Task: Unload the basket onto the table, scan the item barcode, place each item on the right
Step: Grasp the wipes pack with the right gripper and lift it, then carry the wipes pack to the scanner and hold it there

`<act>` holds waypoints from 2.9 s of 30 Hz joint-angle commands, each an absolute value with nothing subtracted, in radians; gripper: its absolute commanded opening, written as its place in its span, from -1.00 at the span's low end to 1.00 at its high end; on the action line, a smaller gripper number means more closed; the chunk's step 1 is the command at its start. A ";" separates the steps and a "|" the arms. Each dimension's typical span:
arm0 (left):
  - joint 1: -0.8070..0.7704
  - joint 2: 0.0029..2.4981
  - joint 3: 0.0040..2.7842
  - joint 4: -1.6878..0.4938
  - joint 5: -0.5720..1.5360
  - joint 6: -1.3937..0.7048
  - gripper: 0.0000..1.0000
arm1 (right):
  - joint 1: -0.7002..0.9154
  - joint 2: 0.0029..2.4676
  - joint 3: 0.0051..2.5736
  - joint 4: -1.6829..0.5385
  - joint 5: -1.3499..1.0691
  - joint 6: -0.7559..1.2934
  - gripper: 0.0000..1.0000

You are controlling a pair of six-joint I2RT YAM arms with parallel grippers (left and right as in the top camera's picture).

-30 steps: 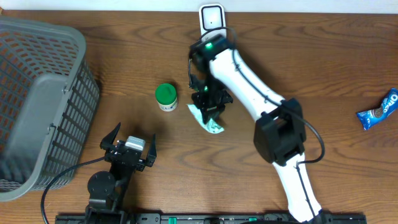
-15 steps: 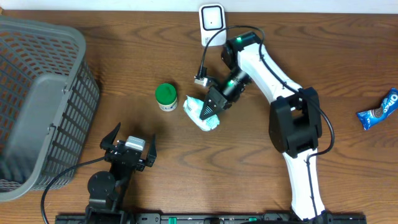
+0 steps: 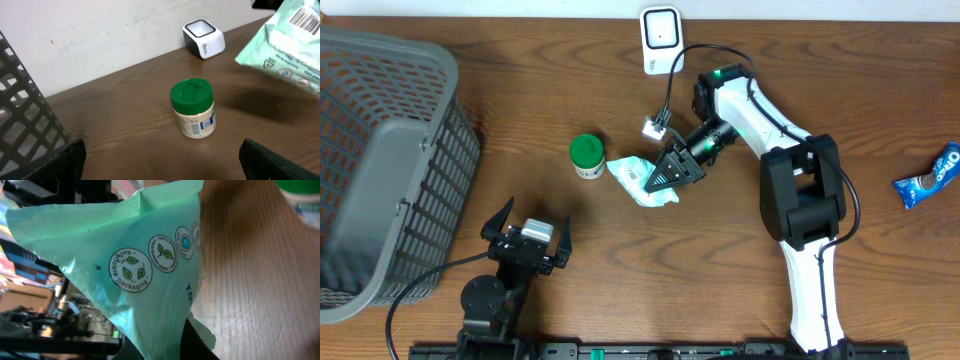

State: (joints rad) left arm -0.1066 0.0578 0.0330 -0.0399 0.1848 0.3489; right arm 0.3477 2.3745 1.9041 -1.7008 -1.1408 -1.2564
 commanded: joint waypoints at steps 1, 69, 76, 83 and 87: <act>-0.106 0.056 0.004 -0.051 0.194 0.365 0.96 | 0.340 2.363 1.902 -1.702 -1.203 -1.377 -0.98; -0.106 0.056 0.004 -0.051 0.194 0.365 0.95 | 0.509 2.249 1.902 -0.090 0.635 -0.508 -0.98; -0.106 0.056 0.004 -0.051 0.194 0.365 0.96 | 0.508 2.396 1.902 0.140 0.649 -0.702 -0.98; -0.106 0.056 0.004 -0.051 0.194 0.365 0.96 | 0.487 2.492 1.904 0.244 0.665 -0.775 -0.98; -0.106 0.056 0.004 -0.051 0.194 0.365 0.96 | 0.477 2.513 1.904 0.255 0.664 -0.800 -0.98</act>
State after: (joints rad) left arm -0.1066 0.0578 0.0330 -0.0399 0.1848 0.3489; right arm 0.4938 2.4996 1.8938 0.2390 0.6441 -0.7525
